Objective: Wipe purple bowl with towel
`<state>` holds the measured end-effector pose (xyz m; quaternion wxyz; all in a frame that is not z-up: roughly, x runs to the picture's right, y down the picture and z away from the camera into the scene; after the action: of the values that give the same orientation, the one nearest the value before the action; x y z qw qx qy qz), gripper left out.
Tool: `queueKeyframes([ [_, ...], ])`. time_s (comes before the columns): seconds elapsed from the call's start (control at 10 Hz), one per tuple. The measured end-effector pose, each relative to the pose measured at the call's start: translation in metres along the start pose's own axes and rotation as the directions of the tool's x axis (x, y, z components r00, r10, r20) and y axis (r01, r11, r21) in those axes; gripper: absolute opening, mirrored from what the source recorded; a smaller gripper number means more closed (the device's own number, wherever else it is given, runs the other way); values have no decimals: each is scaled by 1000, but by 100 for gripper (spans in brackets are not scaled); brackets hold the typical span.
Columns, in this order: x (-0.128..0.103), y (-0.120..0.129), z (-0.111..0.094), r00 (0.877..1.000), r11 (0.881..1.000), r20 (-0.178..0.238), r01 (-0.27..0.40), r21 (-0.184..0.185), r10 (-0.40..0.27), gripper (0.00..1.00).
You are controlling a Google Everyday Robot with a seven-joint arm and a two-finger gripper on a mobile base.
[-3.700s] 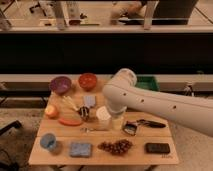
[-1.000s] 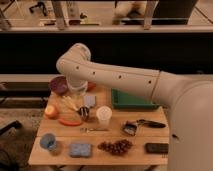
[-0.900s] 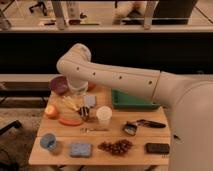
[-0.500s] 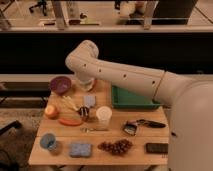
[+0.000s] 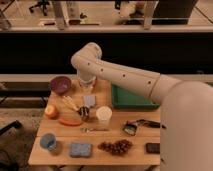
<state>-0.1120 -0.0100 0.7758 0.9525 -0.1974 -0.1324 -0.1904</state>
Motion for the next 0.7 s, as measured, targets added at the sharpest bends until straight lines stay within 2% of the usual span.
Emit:
queueKeyframes([
  [0.3,0,-4,21,998,996,6,69,58,-69,80],
  [0.5,4,-10,35,993,992,26,109,68,-111,80],
  [0.7,11,-13,50,986,986,49,158,61,-161,80],
])
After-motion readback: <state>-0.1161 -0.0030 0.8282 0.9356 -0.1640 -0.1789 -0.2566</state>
